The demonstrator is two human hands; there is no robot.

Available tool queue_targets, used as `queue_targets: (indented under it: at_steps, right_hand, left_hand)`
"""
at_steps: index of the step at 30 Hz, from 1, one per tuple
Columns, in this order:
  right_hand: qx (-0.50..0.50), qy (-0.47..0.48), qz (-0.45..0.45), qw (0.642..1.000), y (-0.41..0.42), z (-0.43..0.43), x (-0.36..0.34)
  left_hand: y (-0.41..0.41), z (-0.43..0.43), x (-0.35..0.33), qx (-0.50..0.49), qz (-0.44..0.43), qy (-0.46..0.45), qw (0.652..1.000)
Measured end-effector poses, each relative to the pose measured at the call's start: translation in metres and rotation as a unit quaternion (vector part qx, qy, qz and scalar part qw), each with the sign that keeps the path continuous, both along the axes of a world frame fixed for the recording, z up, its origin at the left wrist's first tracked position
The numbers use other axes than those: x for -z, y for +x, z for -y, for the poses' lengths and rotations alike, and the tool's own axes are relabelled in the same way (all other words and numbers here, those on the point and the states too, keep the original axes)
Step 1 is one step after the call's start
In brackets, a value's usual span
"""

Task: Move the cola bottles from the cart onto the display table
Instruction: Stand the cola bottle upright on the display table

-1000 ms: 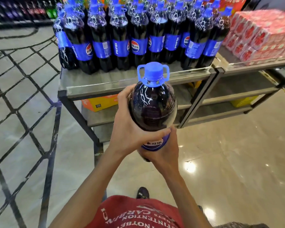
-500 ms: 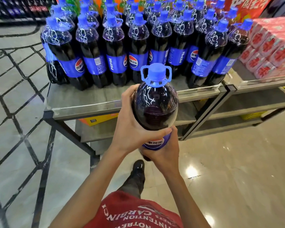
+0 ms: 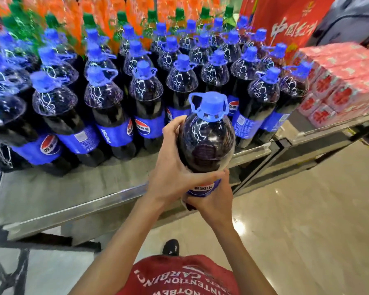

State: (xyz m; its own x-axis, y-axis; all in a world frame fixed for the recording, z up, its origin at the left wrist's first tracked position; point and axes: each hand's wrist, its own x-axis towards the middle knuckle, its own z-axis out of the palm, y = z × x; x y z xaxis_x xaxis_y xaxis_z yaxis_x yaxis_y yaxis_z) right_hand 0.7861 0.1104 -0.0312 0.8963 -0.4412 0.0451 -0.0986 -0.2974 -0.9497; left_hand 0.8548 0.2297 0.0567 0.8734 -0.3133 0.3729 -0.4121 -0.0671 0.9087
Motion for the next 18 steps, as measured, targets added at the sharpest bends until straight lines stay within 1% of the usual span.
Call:
queue_targets:
  at_steps: [5,7,10,14,18]
  right_hand:
    - [0.014,-0.015,0.002,1.000,0.037,0.020,-0.004]
    - [0.017,-0.029,0.000,0.999,0.051,0.031,-0.004]
    - [0.019,-0.043,0.008,0.999,0.070,0.046,0.001]
    - [0.018,-0.058,0.014,0.998,0.095,0.068,0.009]
    - [0.013,-0.065,0.001,0.998,0.121,0.093,0.025]
  left_hand:
    - [0.043,0.017,-0.001,0.038,0.009,-0.002,0.999]
    - [0.056,0.023,-0.003,0.035,0.014,0.009,0.999]
    - [0.074,0.032,-0.004,0.033,-0.004,0.016,0.999]
    - [0.093,0.050,0.000,0.020,0.002,0.030,0.999]
    - [0.110,0.068,0.004,-0.003,-0.001,0.037,0.999]
